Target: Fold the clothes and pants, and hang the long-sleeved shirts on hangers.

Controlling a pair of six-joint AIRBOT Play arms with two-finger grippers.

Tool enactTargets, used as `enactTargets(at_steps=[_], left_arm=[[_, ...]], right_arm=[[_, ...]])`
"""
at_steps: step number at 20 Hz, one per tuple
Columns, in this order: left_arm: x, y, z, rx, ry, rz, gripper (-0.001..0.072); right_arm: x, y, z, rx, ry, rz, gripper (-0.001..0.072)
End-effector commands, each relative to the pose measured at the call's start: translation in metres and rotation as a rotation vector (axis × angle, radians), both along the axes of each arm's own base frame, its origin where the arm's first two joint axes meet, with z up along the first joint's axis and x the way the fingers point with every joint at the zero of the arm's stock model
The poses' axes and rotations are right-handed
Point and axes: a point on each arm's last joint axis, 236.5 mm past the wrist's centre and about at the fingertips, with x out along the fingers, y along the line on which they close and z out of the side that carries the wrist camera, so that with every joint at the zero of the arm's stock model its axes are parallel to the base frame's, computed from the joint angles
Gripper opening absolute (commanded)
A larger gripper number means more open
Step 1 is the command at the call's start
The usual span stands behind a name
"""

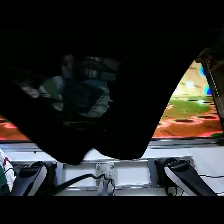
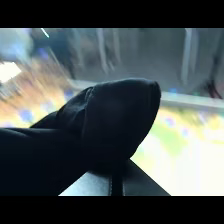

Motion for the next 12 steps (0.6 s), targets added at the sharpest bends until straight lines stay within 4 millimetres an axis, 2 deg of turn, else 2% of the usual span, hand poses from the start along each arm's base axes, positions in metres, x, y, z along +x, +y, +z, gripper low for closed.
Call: enactTargets(at_steps=[1, 3, 5, 6, 7, 8, 9, 10, 11, 12], left_arm=[[0.056, -0.017, -0.096, 0.054, 0.348, -0.102, 0.0006], [0.092, -0.029, -0.176, 0.095, 0.607, -0.169, 0.0007], [0.136, -0.023, -0.267, 0.204, 0.821, -0.143, 0.0006], [0.162, -0.016, -0.308, 0.249, 0.880, -0.102, 0.0007], [0.191, -0.014, -0.346, 0.218, 0.926, -0.037, 0.0007], [0.210, -0.016, -0.377, 0.123, 0.981, 0.029, 0.0013], [0.216, -0.017, -0.406, 0.024, 1.069, 0.086, 0.0176], [0.214, -0.018, -0.425, -0.039, 1.144, 0.126, 0.0357], [0.208, -0.014, -0.437, -0.048, 1.196, 0.139, 0.0374], [0.204, -0.007, -0.440, -0.033, 1.217, 0.151, 0.0361]], right_arm=[[0.062, -0.011, -0.080, -0.146, 0.212, -0.073, 0.0036], [0.108, -0.012, -0.147, -0.228, 0.350, -0.095, 0.0036], [0.157, -0.017, -0.221, -0.310, 0.456, -0.118, 0.0036], [0.180, -0.021, -0.251, -0.325, 0.479, -0.134, 0.0036], [0.201, -0.028, -0.277, -0.312, 0.498, -0.158, 0.0037], [0.216, -0.038, -0.304, -0.266, 0.546, -0.209, 0.0101], [0.221, -0.049, -0.323, -0.180, 0.614, -0.283, 0.0341], [0.219, -0.057, -0.337, -0.092, 0.686, -0.346, 0.0537], [0.213, -0.059, -0.342, -0.051, 0.734, -0.352, 0.0495], [0.205, -0.058, -0.345, -0.063, 0.768, -0.316, 0.0433]])
